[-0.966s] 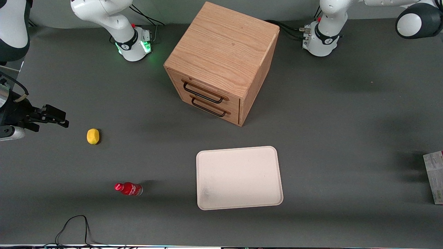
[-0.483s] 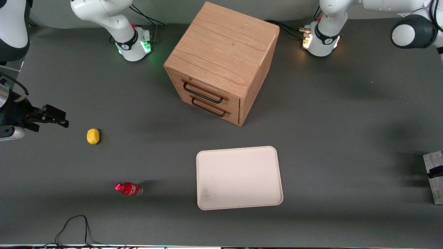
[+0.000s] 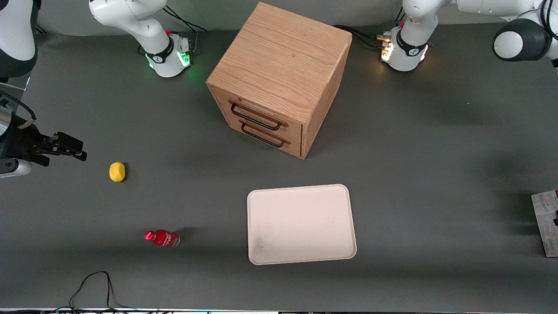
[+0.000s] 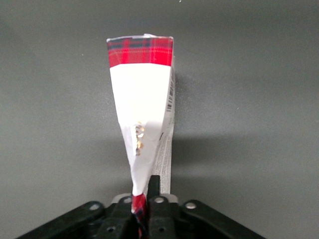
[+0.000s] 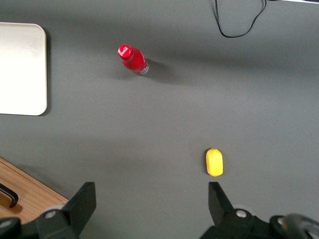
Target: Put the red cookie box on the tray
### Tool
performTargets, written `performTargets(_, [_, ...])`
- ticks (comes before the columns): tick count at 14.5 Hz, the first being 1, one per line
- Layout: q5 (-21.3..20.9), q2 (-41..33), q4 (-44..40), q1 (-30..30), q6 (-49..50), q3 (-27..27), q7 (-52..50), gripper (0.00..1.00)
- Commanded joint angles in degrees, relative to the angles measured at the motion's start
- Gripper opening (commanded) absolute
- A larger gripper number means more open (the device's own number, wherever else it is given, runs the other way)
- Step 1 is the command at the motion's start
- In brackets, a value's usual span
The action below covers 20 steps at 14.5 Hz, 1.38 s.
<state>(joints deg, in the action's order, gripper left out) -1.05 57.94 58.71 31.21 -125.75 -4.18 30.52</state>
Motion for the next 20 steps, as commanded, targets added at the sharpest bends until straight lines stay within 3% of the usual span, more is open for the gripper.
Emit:
performTargets(1, [-0.7, -1.9, -0.4, -0.5, 4.0, 0.6, -0.6, 0.00])
performTargets(7, [-1.2, -15.4, 0.0, -2.1, 21.9, 2.1, -0.7, 0.00])
performTargets(13, [-2.2, -29.0, 0.4, -2.0, 31.8, 2.4, -2.7, 0.00])
performTargets(16, [-2.8, -31.6, 0.5, -2.6, 33.3, 2.5, -3.8, 0.00])
performTargets(20, [-3.7, -32.8, 5.3, -10.6, 33.6, 2.6, -14.0, 0.00])
